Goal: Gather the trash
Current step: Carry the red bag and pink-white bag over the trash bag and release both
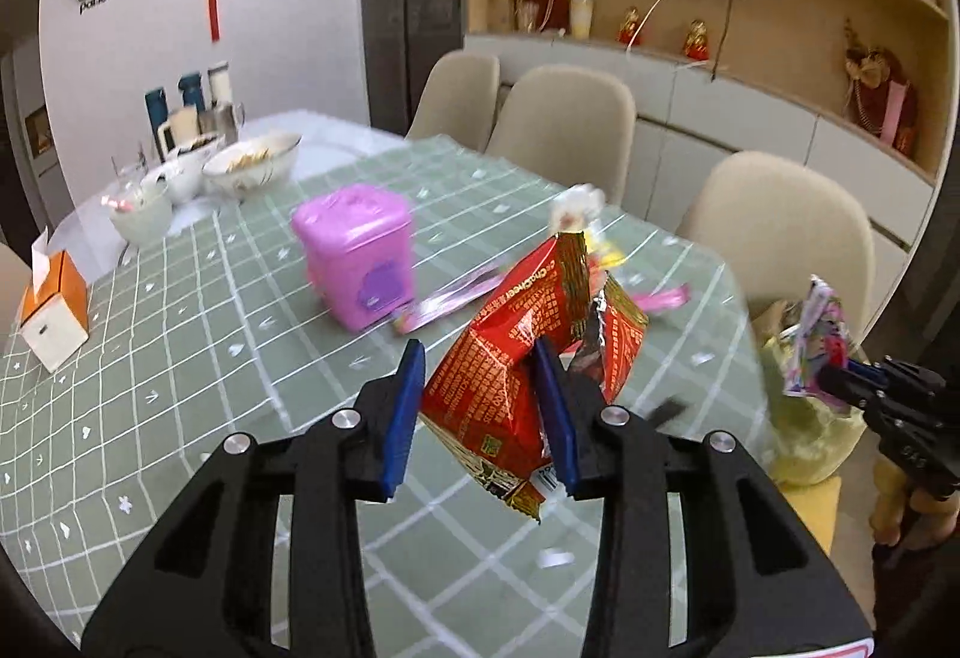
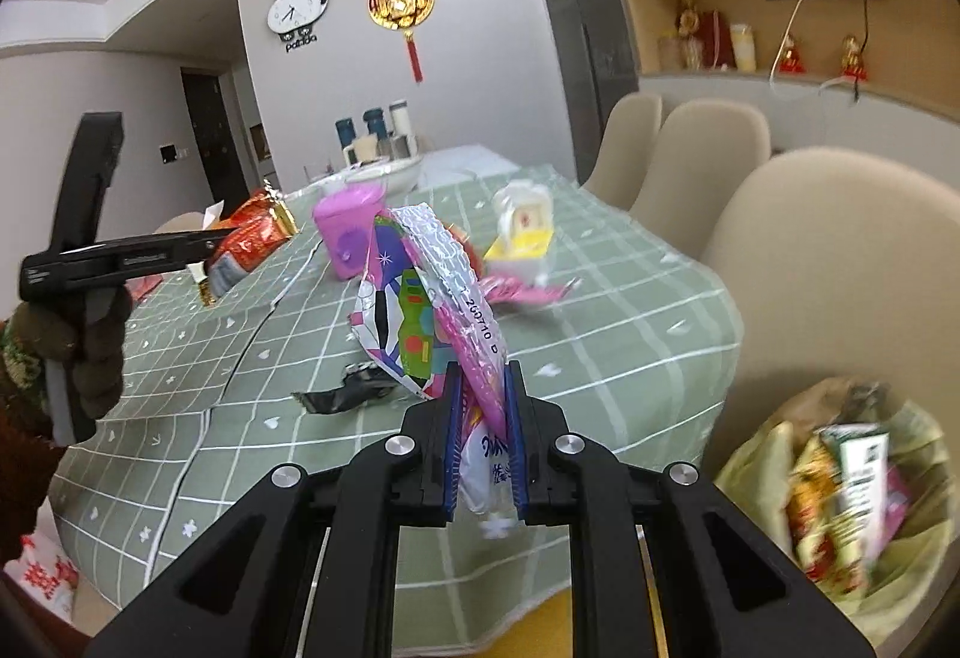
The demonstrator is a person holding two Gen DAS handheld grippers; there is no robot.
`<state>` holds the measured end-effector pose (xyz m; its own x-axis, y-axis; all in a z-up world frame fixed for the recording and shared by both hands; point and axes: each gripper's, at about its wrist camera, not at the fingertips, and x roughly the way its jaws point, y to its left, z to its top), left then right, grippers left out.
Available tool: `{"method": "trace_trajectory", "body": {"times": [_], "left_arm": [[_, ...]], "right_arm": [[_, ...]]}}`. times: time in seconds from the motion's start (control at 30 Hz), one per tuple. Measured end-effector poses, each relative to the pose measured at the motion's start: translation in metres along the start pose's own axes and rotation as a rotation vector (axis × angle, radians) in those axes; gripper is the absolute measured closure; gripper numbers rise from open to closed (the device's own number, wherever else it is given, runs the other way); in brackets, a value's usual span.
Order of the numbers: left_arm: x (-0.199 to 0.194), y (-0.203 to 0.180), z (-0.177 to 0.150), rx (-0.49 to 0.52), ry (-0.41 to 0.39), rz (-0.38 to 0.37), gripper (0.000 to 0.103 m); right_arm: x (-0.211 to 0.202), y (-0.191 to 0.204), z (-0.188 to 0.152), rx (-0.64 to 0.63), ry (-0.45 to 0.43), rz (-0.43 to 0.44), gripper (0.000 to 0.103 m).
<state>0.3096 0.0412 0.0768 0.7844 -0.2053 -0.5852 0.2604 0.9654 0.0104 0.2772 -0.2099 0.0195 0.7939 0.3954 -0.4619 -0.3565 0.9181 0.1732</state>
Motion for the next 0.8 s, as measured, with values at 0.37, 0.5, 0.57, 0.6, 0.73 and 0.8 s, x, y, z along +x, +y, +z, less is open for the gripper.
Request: {"method": "trace_trajectory", "body": {"times": [0.37, 0.5, 0.57, 0.6, 0.73, 0.8], "left_arm": [[0.002, -0.134, 0.014, -0.032, -0.074, -0.237, 0.067], [0.027, -0.187, 0.013, -0.05, -0.041, -0.327, 0.067], [0.044, -0.208, 0.01, -0.067, 0.004, -0.373, 0.066], [0.052, -0.22, 0.009, -0.072, 0.024, -0.391, 0.066], [0.076, -0.262, 0.0, -0.023, 0.077, -0.426, 0.065], [0.09, -0.28, -0.007, -0.002, 0.11, -0.434, 0.065]], "right_arm": [[-0.083, -0.08, 0.0, -0.011, -0.055, -0.195, 0.089], [-0.112, -0.118, -0.008, 0.034, -0.057, -0.272, 0.089], [-0.126, -0.138, -0.013, 0.066, -0.061, -0.305, 0.089], [-0.129, -0.144, -0.015, 0.077, -0.061, -0.313, 0.089], [-0.138, -0.175, -0.024, 0.133, -0.046, -0.348, 0.089], [-0.14, -0.184, -0.028, 0.147, -0.039, -0.362, 0.089]]}}
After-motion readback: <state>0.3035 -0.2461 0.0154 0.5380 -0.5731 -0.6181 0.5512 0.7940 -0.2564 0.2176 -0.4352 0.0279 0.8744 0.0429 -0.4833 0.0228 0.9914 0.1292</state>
